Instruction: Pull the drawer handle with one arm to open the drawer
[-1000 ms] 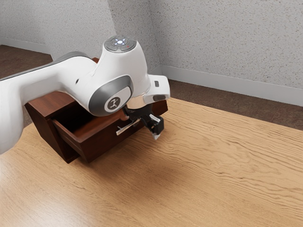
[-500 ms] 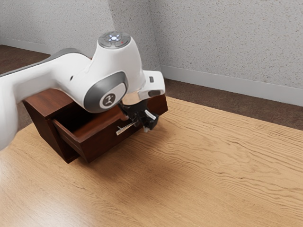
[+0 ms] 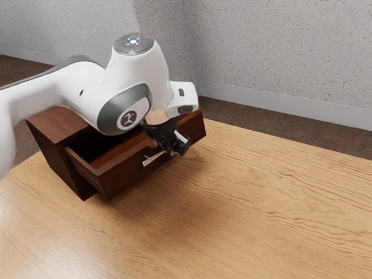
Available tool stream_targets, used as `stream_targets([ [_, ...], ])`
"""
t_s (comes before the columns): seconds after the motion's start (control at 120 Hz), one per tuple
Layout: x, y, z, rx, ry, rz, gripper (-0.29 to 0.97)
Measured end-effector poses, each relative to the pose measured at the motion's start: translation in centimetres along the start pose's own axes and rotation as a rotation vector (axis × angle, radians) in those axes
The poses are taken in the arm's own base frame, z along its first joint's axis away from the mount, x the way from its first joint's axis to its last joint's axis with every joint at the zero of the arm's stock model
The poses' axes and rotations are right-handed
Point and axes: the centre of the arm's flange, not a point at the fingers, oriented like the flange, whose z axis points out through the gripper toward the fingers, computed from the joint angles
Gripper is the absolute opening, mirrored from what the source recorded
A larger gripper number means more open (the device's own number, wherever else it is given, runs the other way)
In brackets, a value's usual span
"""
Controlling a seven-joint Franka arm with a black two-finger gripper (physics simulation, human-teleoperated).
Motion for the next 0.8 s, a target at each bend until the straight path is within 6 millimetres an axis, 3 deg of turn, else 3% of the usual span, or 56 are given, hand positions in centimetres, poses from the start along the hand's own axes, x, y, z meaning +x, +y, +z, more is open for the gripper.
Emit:
stream_targets([
  [0.308, -0.1, -0.3, -0.8, -0.002, 0.010, -0.003, 0.42],
  [0.658, -0.4, -0.6, -3.8, 0.012, 0.058, -0.007, 0.62],
  [0.708, -0.5, -0.7, -4.6, 0.015, 0.070, -0.010, 0.64],
  [0.8, -1.3, -1.9, -8.5, 0.024, 0.119, -0.060, 0.65],
])
